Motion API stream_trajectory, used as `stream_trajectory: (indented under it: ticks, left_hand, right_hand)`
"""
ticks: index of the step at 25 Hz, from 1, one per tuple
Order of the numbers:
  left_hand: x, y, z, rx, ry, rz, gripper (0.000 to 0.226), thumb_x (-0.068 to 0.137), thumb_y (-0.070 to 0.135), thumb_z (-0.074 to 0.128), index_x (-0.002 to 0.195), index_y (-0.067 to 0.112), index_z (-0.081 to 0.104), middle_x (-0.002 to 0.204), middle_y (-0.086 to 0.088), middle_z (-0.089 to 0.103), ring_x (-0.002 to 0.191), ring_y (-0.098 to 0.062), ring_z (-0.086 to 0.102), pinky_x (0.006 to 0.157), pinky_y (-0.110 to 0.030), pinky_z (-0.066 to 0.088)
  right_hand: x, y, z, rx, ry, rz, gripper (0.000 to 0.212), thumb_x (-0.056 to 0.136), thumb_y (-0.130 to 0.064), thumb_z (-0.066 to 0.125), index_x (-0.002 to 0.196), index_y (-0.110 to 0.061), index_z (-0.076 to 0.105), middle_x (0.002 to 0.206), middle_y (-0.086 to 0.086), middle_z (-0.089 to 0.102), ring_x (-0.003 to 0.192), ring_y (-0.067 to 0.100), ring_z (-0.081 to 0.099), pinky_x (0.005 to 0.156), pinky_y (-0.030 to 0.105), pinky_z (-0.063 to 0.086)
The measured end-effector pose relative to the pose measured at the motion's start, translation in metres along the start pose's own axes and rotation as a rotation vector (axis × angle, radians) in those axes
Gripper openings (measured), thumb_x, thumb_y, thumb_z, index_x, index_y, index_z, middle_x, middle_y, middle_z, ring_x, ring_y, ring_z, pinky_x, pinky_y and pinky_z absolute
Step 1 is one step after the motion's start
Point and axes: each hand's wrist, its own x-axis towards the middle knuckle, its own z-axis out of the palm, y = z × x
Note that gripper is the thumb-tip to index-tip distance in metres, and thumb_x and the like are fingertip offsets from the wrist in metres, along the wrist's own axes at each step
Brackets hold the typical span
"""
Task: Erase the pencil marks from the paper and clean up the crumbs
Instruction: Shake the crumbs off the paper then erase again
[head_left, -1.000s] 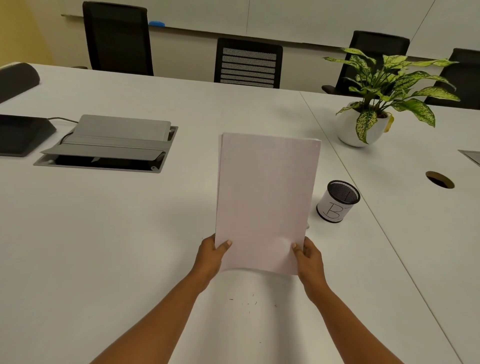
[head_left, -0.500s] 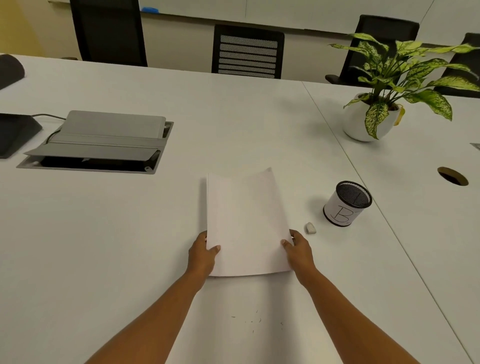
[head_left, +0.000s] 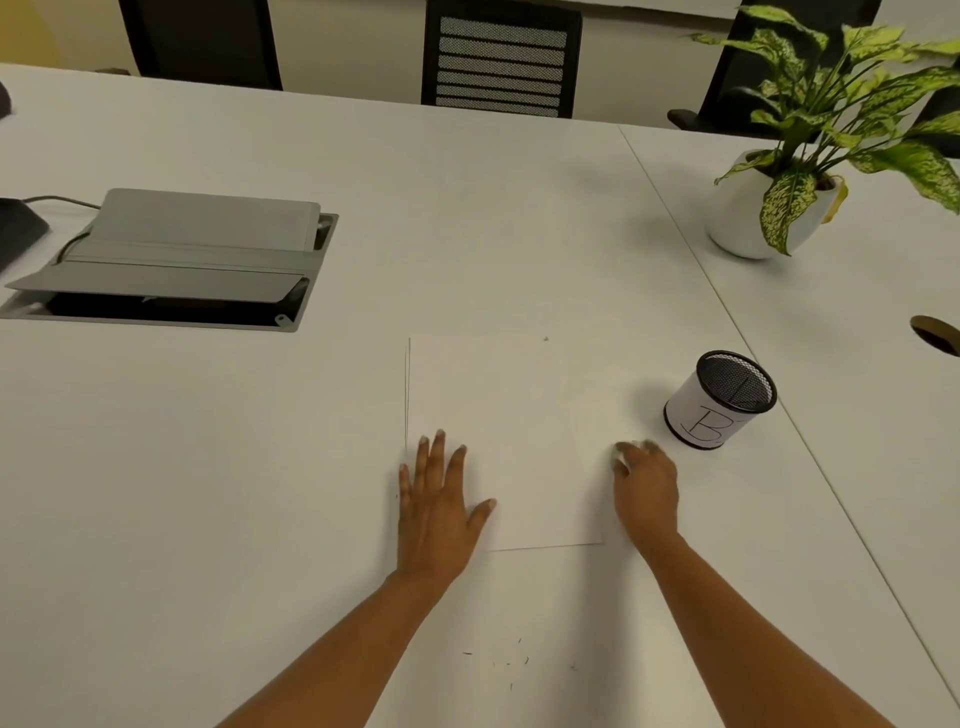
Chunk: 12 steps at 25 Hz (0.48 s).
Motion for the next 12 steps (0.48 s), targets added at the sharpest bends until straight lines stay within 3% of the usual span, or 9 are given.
stream_trajectory:
  ticks: [2,4,6,9,10,12]
  left_hand:
    - [0.004,0.004,0.007,0.082,-0.083,0.033,0.091,0.078,0.074,0.015,0.147,0.016,0.015,0.155,-0.005,-0.005,0.138,-0.019,-0.018,0.11,-0.039,-0.014]
    - [0.007,0.005,0.013,0.136,-0.185,-0.004,0.111,0.058,0.084,-0.012,0.147,0.02,-0.002,0.151,0.0,-0.022,0.135,-0.017,-0.028,0.108,-0.041,-0.019]
    - [0.01,0.007,0.015,0.181,-0.247,-0.057,0.113,0.053,0.085,-0.012,0.146,0.021,-0.01,0.151,-0.001,-0.026,0.137,-0.019,-0.028,0.108,-0.045,-0.02]
    - [0.011,0.008,0.016,0.226,-0.291,-0.089,0.102,0.07,0.085,0.013,0.146,0.023,-0.013,0.153,-0.003,-0.024,0.138,-0.021,-0.026,0.108,-0.048,-0.019]
    - [0.01,0.008,0.016,0.232,-0.293,-0.092,0.1,0.072,0.084,0.017,0.146,0.024,-0.013,0.153,-0.003,-0.024,0.138,-0.021,-0.026,0.108,-0.048,-0.018]
    - [0.01,0.008,0.016,0.243,-0.286,-0.085,0.106,0.06,0.089,0.004,0.145,0.028,-0.014,0.152,-0.002,-0.024,0.138,-0.021,-0.026,0.109,-0.049,-0.017]
  right_hand:
    - [-0.003,0.003,-0.001,-0.021,0.016,-0.04,0.023,0.087,0.001,0.046,0.104,-0.002,0.061,0.114,0.02,0.057,0.108,0.034,0.046,0.081,0.036,0.041]
    - [-0.008,-0.003,-0.004,0.032,0.068,-0.06,0.023,0.087,0.001,0.047,0.104,-0.006,0.061,0.106,0.016,0.061,0.098,0.032,0.052,0.077,0.032,0.04]
    - [-0.015,-0.016,-0.006,0.238,0.036,-0.032,0.028,0.085,-0.003,0.053,0.111,-0.014,0.053,0.098,0.01,0.062,0.083,0.027,0.059,0.071,0.027,0.043]
    - [-0.03,-0.043,-0.004,0.569,-0.124,0.114,0.018,0.086,-0.018,0.057,0.102,-0.014,0.051,0.088,0.004,0.064,0.071,0.013,0.063,0.058,0.015,0.048]
    - [-0.032,-0.049,-0.002,0.658,-0.169,0.168,0.012,0.086,-0.018,0.055,0.097,-0.012,0.055,0.086,0.005,0.066,0.07,0.013,0.065,0.063,0.015,0.05]
    - [-0.032,-0.056,0.001,0.826,-0.247,0.266,0.008,0.086,-0.015,0.055,0.089,-0.012,0.062,0.083,0.006,0.068,0.072,0.016,0.067,0.074,0.024,0.052]
